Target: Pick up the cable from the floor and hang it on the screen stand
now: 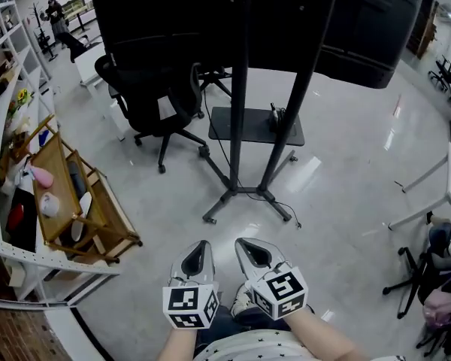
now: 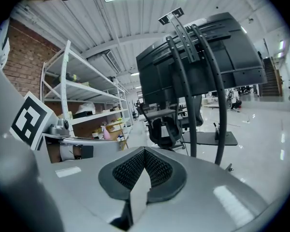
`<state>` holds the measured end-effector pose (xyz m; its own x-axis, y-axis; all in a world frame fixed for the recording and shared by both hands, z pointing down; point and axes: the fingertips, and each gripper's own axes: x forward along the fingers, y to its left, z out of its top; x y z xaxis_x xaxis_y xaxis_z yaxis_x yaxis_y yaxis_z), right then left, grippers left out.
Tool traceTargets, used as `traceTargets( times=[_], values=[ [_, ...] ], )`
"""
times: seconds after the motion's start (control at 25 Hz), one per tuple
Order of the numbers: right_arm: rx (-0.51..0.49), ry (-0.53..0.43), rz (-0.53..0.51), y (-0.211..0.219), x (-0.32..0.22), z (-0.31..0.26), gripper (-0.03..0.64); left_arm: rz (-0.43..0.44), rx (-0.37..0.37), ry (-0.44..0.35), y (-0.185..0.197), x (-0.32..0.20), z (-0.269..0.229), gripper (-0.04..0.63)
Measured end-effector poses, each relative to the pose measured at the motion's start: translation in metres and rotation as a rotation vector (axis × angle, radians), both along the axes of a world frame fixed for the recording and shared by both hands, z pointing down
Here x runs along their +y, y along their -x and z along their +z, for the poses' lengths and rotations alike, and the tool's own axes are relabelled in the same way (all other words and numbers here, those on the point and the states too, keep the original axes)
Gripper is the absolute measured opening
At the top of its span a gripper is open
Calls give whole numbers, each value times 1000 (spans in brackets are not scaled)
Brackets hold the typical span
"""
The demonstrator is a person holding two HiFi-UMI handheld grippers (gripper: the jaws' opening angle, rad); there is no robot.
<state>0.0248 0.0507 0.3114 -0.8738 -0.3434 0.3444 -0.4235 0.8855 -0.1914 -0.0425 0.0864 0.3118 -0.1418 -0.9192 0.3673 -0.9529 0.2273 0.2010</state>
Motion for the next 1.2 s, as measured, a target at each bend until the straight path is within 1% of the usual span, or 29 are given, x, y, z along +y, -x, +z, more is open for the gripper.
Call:
traceTargets(
  times=[0.12,0.24,0.36,0.48,0.6,0.76,0.92,1.04,1.16,1.2],
  values=[
    [12,29,48,-21,-38,15,-2,52,-14,35,-20,-35,11,8],
    [27,39,91,-28,-76,34,-2,98,2,80,-29,-64,31,8],
    [49,21,114,-25,-114,60,-2,122,17,109,-27,-95,60,8],
    [75,10,135,-19,-153,100,-2,142,14,129,-20,-135,102,8],
    [114,28,159,-9,-195,169,-2,154,15,141,-7,-182,165,8],
    [145,40,209,7,-260,282,-2,151,47,165,16,-248,270,8],
    [202,53,269,15,-310,389,-2,178,80,200,31,-287,371,8],
    [275,37,253,21,-337,464,-2,214,72,232,31,-309,435,8],
    [341,33,223,27,-353,531,-2,246,67,258,32,-323,487,8],
    [358,31,213,30,-358,551,9,256,66,265,32,-326,502,8]
  ],
)
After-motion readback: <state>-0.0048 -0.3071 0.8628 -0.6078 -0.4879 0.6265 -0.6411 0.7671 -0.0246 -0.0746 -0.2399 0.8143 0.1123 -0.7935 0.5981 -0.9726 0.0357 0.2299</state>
